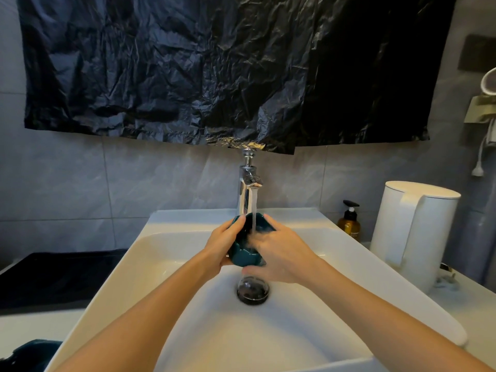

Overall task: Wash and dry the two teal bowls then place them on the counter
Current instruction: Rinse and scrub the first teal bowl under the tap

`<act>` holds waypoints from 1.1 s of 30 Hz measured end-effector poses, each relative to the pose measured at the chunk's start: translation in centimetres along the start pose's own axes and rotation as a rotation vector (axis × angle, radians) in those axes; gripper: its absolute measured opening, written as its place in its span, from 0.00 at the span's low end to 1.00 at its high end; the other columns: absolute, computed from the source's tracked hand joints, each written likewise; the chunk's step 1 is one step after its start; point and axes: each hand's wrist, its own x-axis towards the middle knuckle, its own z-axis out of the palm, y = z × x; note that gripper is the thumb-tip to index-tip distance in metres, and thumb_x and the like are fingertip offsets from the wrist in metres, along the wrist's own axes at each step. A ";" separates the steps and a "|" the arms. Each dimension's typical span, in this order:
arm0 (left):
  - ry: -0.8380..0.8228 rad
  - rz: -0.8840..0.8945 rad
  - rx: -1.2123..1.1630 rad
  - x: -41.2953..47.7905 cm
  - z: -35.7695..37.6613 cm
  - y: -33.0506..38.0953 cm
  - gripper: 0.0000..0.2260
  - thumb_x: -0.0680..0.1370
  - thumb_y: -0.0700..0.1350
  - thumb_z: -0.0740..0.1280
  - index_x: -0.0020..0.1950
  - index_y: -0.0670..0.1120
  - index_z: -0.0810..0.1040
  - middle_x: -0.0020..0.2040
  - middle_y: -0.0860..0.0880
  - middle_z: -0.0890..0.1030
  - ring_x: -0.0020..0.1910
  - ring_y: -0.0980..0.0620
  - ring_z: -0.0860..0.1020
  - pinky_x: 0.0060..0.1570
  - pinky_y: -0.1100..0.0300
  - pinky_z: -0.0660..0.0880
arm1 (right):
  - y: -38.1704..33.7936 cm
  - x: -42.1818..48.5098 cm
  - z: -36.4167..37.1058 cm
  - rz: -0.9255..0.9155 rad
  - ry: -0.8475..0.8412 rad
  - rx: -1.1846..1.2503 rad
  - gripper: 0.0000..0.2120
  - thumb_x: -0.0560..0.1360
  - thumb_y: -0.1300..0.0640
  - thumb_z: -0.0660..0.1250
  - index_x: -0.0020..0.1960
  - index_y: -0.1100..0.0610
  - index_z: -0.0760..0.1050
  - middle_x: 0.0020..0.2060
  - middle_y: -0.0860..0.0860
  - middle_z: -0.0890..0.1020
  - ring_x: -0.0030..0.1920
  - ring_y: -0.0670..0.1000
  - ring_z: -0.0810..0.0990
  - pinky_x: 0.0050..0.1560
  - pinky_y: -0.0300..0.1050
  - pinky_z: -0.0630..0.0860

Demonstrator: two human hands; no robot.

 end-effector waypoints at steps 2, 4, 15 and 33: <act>-0.007 -0.008 0.021 0.0 -0.1 -0.1 0.17 0.78 0.59 0.61 0.62 0.52 0.75 0.56 0.49 0.80 0.55 0.48 0.78 0.47 0.53 0.81 | -0.4 0.0 -0.2 -0.059 -0.018 0.131 0.26 0.76 0.39 0.59 0.69 0.50 0.68 0.66 0.46 0.75 0.72 0.49 0.65 0.77 0.52 0.43; -0.028 -0.013 0.046 -0.1 -0.2 -0.1 0.16 0.78 0.59 0.62 0.62 0.53 0.75 0.57 0.50 0.80 0.55 0.49 0.79 0.48 0.53 0.81 | -0.1 0.0 -0.1 -0.074 -0.037 0.151 0.26 0.76 0.39 0.59 0.71 0.48 0.67 0.69 0.45 0.72 0.74 0.48 0.61 0.75 0.54 0.35; 0.110 0.093 0.071 0.6 -0.8 0.1 0.12 0.79 0.56 0.61 0.59 0.54 0.75 0.51 0.50 0.79 0.47 0.53 0.77 0.41 0.58 0.78 | -3.0 -0.3 -0.4 0.236 -0.066 0.574 0.14 0.76 0.59 0.63 0.61 0.51 0.74 0.54 0.51 0.81 0.53 0.54 0.77 0.50 0.46 0.75; 0.129 0.157 0.210 0.9 -1.3 0.8 0.18 0.79 0.57 0.61 0.67 0.53 0.72 0.61 0.47 0.75 0.58 0.48 0.74 0.56 0.51 0.77 | -1.4 -0.5 0.4 0.058 0.053 0.218 0.10 0.68 0.58 0.75 0.47 0.56 0.78 0.42 0.51 0.81 0.43 0.53 0.79 0.46 0.44 0.76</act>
